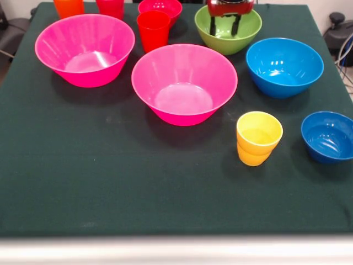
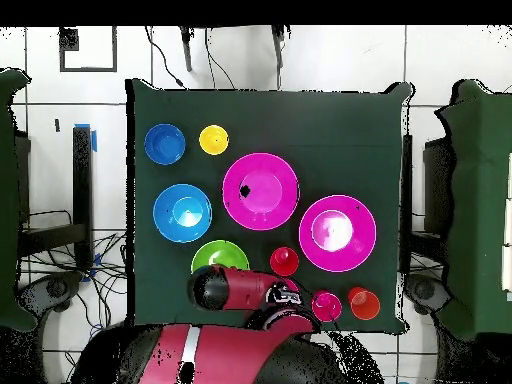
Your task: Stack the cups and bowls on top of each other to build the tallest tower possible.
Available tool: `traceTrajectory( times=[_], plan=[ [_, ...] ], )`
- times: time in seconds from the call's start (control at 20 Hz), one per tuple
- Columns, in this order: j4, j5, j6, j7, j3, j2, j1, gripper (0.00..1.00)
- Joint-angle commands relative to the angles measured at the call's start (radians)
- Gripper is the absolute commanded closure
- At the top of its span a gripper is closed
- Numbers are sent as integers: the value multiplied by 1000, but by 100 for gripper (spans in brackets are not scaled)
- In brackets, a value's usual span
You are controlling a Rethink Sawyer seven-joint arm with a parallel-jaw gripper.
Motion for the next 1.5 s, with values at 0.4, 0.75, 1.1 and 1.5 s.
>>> traceTrajectory(
  times=[0.4, 0.75, 1.1, 1.5],
  plan=[
    [-102, -70, -128, 139, 54, 31, -10, 0],
    [-109, -99, -164, 138, 71, 15, -28, 0],
    [-110, -78, -14, 106, 105, -53, -44, 0],
    [-145, -52, 117, 78, 119, -80, -46, 0]
  ],
)
